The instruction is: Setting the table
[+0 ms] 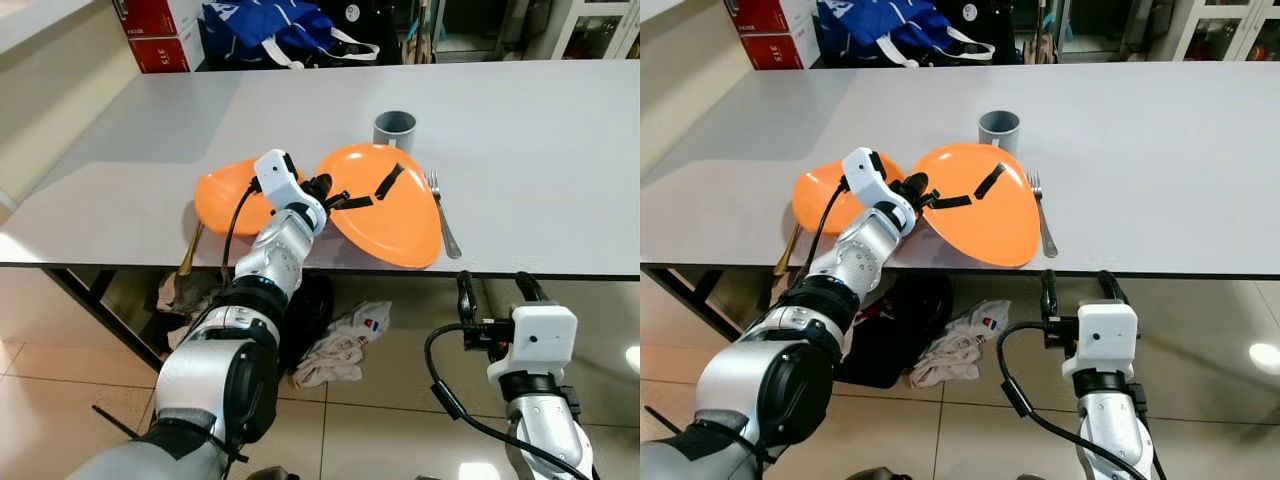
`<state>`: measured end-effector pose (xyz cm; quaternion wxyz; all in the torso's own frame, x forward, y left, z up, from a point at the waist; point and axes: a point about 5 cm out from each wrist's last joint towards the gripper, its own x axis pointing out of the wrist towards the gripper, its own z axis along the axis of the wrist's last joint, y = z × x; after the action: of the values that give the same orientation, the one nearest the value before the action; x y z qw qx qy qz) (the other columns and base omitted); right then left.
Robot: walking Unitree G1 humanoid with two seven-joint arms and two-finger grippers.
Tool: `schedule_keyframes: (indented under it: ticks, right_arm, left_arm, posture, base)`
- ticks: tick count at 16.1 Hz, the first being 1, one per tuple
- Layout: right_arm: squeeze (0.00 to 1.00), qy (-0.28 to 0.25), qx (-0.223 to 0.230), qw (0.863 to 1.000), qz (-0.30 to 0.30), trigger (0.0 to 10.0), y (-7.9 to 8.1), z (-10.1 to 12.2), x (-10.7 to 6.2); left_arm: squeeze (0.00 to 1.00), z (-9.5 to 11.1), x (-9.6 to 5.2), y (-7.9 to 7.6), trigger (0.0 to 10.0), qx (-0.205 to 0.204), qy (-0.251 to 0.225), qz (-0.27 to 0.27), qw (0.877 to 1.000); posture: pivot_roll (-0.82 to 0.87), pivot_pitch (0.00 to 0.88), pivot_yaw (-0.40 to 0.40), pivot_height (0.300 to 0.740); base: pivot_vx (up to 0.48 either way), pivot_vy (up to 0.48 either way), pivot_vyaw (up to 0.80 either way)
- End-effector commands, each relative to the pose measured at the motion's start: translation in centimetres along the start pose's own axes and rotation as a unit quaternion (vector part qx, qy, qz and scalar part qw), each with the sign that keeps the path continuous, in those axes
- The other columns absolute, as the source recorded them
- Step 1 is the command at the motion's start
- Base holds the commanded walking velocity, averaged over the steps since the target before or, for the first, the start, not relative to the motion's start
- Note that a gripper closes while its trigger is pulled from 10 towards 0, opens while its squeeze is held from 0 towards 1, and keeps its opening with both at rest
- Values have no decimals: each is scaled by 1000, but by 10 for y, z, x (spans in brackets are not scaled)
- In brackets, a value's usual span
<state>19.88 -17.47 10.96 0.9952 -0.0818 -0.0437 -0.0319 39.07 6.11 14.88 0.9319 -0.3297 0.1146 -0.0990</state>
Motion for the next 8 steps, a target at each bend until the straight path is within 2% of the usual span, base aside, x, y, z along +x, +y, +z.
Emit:
schedule_keyframes:
  ticks: [1, 6, 7, 8]
  right_arm:
    - [0, 3, 1, 1000, 5, 10000, 1, 1, -1]
    - [0, 5, 3, 1000, 5, 10000, 3, 1, -3]
    - [0, 6, 3, 1000, 5, 10000, 3, 1, -3]
    - [0, 7, 3, 1000, 5, 10000, 3, 1, -3]
  left_arm:
    - [0, 12, 3, -7, 10000, 6, -21, -4, 1000]
    - [0, 16, 3, -4, 10000, 17, -29, 13, 999]
    - [267, 17, 3, -2, 10000, 22, -33, 22, 999]
    - [384, 19, 3, 1, 10000, 29, -39, 34, 998]
  posture:
    - [-128, 0, 99, 740]
    - [-126, 0, 101, 740]
    - [-126, 0, 101, 740]
    - [-127, 0, 101, 740]
  base:
    - [0, 0, 0]
    - [0, 0, 0]
    - [0, 0, 0]
    - [0, 0, 0]
